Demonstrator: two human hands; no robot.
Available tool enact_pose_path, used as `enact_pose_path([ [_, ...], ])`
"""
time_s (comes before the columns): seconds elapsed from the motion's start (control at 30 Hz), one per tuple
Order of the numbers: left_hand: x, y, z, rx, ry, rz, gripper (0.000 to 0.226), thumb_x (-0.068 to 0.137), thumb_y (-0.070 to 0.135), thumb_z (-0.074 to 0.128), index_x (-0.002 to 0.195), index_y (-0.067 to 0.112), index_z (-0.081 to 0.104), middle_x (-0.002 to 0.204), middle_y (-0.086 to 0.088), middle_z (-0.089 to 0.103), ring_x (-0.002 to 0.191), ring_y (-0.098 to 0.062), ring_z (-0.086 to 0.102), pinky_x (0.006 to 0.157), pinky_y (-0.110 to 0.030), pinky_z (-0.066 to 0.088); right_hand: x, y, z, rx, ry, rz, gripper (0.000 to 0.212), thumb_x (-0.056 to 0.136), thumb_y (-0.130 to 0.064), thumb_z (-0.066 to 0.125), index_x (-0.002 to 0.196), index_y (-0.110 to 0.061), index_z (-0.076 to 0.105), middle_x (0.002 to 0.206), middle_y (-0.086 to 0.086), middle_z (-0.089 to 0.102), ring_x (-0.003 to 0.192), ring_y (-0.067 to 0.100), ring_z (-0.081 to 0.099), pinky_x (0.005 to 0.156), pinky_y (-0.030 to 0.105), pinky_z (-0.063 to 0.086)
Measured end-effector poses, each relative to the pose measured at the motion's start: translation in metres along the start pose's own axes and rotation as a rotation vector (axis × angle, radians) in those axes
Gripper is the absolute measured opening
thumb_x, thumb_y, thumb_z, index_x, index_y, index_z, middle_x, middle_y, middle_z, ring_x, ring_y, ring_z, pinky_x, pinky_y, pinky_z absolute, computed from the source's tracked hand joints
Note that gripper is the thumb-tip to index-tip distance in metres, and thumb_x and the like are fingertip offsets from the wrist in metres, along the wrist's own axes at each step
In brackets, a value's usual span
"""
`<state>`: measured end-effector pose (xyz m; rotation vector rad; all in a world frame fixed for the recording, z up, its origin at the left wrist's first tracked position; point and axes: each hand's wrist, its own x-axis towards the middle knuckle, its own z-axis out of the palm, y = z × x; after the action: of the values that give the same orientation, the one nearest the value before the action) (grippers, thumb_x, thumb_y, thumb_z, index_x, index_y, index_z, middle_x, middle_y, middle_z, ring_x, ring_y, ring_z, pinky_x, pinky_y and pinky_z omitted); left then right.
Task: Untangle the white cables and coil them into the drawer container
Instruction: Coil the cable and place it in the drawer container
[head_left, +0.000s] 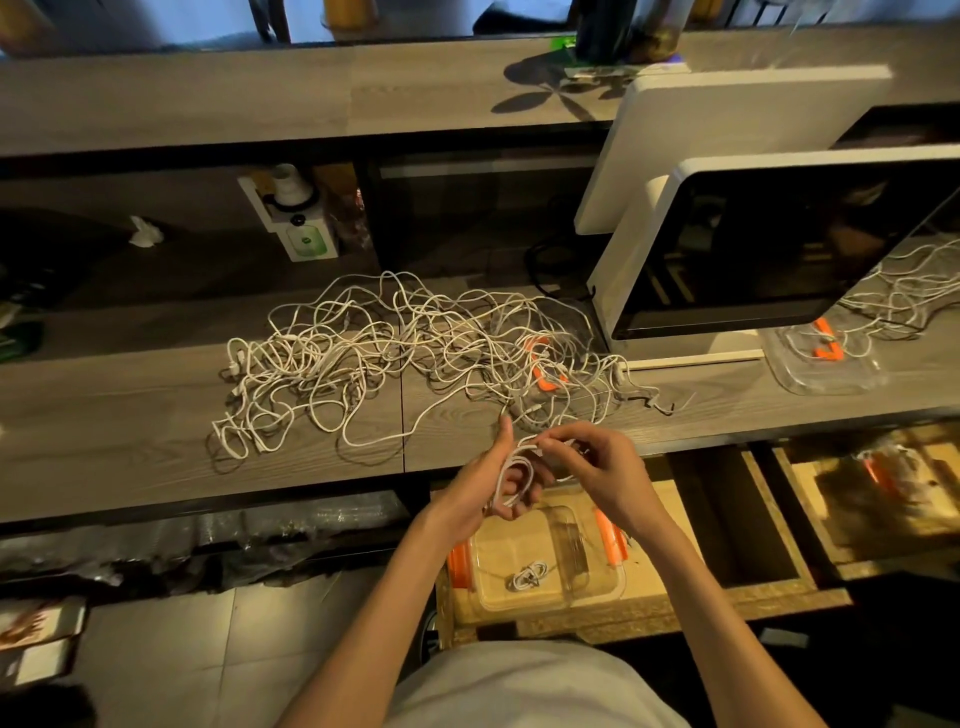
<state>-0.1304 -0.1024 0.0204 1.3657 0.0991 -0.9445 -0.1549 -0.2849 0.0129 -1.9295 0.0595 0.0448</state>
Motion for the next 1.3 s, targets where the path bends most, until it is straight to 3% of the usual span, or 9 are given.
enact_pose_path([
  [0.1,-0.003,0.001,-0.001,0.171,-0.058,0.099,0.053,0.098,0.059,0.045,0.096,0.013,0.07,0.069,0.002,0.057,0.062,-0.014,0.048,0.055,-0.025,0.032,0.0,-0.001,-0.008,-0.04,0.003,-0.03,0.011,0.093,-0.027,0.073,0.101,-0.024,0.079,0.094,-0.013,0.077,0.088,0.008,0.071,0.077,0.025,0.056],
  [0.23,-0.005,0.002,-0.007,0.234,-0.036,0.187,0.043,0.107,0.043,0.041,0.099,0.015,0.073,0.07,0.003,0.059,0.059,-0.01,0.05,0.055,-0.022,0.036,-0.001,-0.005,-0.024,-0.127,-0.07,-0.055,0.017,0.094,-0.037,0.07,0.101,-0.024,0.078,0.087,-0.009,0.075,0.079,0.009,0.07,0.068,0.02,0.053],
  [0.37,-0.004,0.009,-0.018,0.124,0.165,0.264,0.043,0.106,0.043,0.041,0.105,0.015,0.075,0.072,0.0,0.061,0.058,-0.01,0.052,0.052,-0.019,0.037,-0.001,0.0,-0.051,-0.28,-0.063,-0.044,0.023,0.097,-0.046,0.062,0.093,-0.028,0.075,0.075,-0.004,0.069,0.062,0.007,0.06,0.057,0.018,0.046],
  [0.47,-0.001,0.012,-0.027,0.098,0.335,0.335,0.039,0.106,0.04,0.041,0.105,0.018,0.072,0.074,0.0,0.066,0.06,-0.011,0.053,0.051,-0.018,0.038,-0.001,0.007,-0.07,-0.336,-0.081,-0.002,0.02,0.096,-0.049,0.06,0.09,-0.035,0.073,0.084,-0.009,0.072,0.073,0.007,0.067,0.064,0.024,0.056],
  [0.67,0.003,0.014,-0.028,-0.23,0.421,0.391,0.044,0.108,0.035,0.039,0.114,0.004,0.07,0.1,-0.01,0.075,0.079,-0.015,0.069,0.054,-0.019,0.047,-0.001,0.008,-0.07,-0.311,-0.144,-0.036,0.025,0.092,-0.054,0.057,0.104,-0.038,0.073,0.102,-0.017,0.072,0.096,0.006,0.067,0.083,0.03,0.059],
  [0.8,0.01,0.023,-0.029,-0.567,0.437,0.411,0.041,0.109,0.031,0.038,0.112,0.004,0.069,0.108,-0.015,0.075,0.101,-0.026,0.072,0.089,-0.04,0.058,-0.005,0.007,-0.055,-0.224,-0.168,-0.031,0.018,0.095,-0.041,0.061,0.109,-0.034,0.068,0.095,-0.009,0.071,0.086,0.009,0.069,0.073,0.029,0.059],
  [0.93,0.015,0.038,-0.028,-0.828,0.413,0.384,0.038,0.108,0.032,0.039,0.109,0.004,0.065,0.084,-0.009,0.07,0.08,-0.023,0.07,0.08,-0.037,0.059,-0.011,-0.001,-0.039,-0.204,-0.332,-0.039,0.011,0.098,-0.028,0.066,0.108,-0.029,0.069,0.09,-0.007,0.071,0.078,0.014,0.07,0.069,0.031,0.059],
  [1.13,0.02,0.037,-0.015,-0.332,0.478,0.39,0.032,0.109,0.031,0.038,0.103,0.008,0.059,0.073,0.001,0.053,0.057,-0.007,0.046,0.048,-0.02,0.035,-0.011,-0.027,-0.027,-0.095,-0.583,-0.106,0.015,0.1,-0.021,0.066,0.113,-0.024,0.072,0.107,-0.003,0.069,0.102,0.022,0.066,0.088,0.036,0.056],
  [1.3,0.014,0.033,-0.002,0.013,0.317,0.252,0.038,0.108,0.039,0.04,0.1,0.01,0.063,0.078,-0.001,0.059,0.06,-0.01,0.052,0.051,-0.021,0.04,-0.004,-0.034,-0.022,0.051,-0.389,-0.119,0.016,0.098,-0.018,0.068,0.112,-0.016,0.075,0.105,-0.002,0.069,0.098,0.018,0.065,0.086,0.032,0.053],
])
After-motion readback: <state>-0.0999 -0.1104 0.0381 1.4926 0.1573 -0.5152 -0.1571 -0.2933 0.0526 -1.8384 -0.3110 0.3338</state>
